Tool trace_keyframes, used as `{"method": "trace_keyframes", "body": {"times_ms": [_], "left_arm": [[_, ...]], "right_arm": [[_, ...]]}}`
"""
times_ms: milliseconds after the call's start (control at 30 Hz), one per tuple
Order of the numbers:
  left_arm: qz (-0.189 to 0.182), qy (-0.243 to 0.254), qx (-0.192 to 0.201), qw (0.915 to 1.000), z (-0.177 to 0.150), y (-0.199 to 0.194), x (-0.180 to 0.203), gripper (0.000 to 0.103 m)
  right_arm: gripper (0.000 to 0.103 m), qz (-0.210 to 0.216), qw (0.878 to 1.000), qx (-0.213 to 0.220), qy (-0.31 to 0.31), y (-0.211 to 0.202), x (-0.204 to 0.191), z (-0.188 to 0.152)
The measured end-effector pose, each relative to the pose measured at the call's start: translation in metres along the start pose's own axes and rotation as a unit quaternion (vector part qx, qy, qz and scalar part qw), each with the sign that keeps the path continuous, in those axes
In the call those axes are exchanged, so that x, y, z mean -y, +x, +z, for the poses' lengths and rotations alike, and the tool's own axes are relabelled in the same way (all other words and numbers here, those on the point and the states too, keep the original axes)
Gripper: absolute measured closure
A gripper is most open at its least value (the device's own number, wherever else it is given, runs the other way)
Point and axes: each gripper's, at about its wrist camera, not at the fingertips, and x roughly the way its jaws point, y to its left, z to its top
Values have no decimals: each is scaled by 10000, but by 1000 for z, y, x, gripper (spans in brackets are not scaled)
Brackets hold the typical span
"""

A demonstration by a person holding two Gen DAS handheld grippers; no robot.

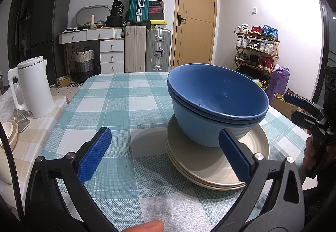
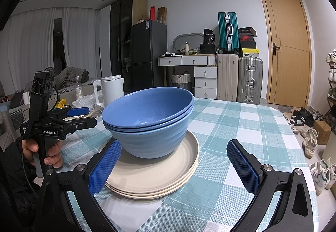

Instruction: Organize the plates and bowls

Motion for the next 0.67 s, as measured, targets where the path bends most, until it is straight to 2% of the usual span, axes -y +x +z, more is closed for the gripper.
{"method": "trace_keyframes", "body": {"times_ms": [667], "left_arm": [[-6,-14,37,10000,0,1,-7,1]], "right_arm": [[0,0,10000,-2,4,0,0,0]]}}
